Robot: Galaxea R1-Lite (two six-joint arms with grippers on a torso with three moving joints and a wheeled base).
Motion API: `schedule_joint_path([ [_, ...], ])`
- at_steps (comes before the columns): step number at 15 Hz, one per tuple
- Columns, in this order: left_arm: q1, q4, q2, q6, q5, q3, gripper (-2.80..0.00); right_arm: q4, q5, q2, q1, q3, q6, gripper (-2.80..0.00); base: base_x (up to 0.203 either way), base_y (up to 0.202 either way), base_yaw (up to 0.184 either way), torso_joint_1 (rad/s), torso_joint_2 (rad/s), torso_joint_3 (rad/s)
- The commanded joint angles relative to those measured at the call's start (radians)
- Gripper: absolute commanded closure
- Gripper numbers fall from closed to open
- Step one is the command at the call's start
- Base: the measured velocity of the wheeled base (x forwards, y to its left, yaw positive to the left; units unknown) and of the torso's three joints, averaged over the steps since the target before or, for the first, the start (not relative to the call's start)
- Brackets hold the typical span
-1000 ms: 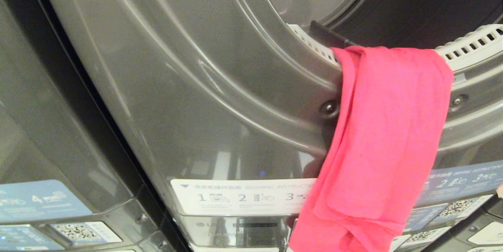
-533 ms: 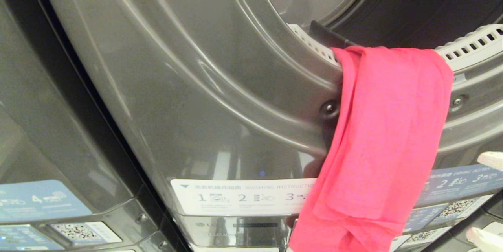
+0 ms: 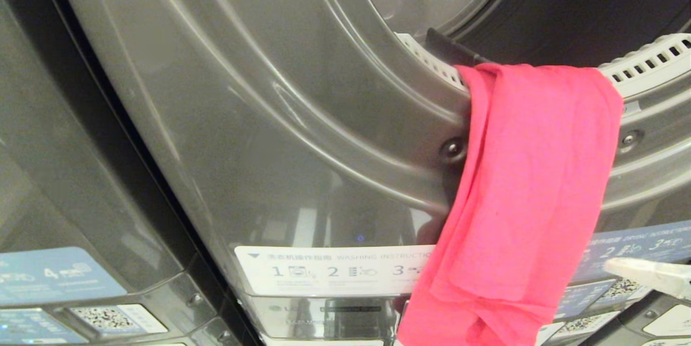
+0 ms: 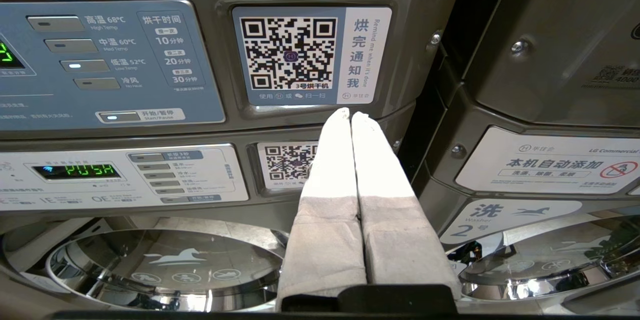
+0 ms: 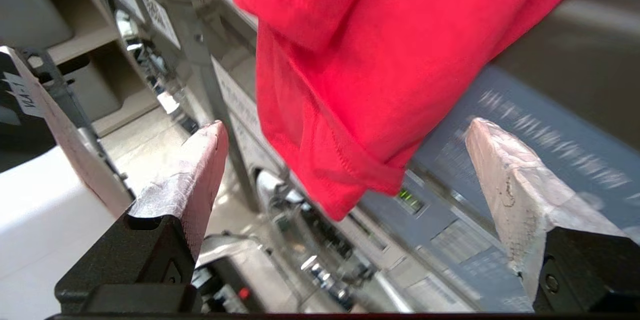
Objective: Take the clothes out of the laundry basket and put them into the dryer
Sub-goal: Put the clothes in the dryer
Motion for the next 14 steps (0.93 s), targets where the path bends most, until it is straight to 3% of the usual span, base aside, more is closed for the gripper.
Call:
schedule_joint_path([
  [1, 0.0, 0.001, 0.0, 0.0, 0.0, 0.0, 0.0, -0.004, 0.001, 0.07, 0.001, 0.005, 0.039, -2.8, 0.0, 0.0, 0.0, 0.0, 0.0, 0.0],
  [6, 0.001, 0.001, 0.0, 0.0, 0.0, 0.0, 0.0, -0.101, -0.008, 0.199, 0.001, -0.007, 0.18, -2.8, 0.0, 0.0, 0.0, 0.0, 0.0, 0.0],
  [14, 0.001, 0.001, 0.0, 0.0, 0.0, 0.0, 0.0, -0.194, -0.023, 0.289, 0.002, -0.001, 0.196, -2.8, 0.0, 0.0, 0.0, 0.0, 0.0, 0.0],
])
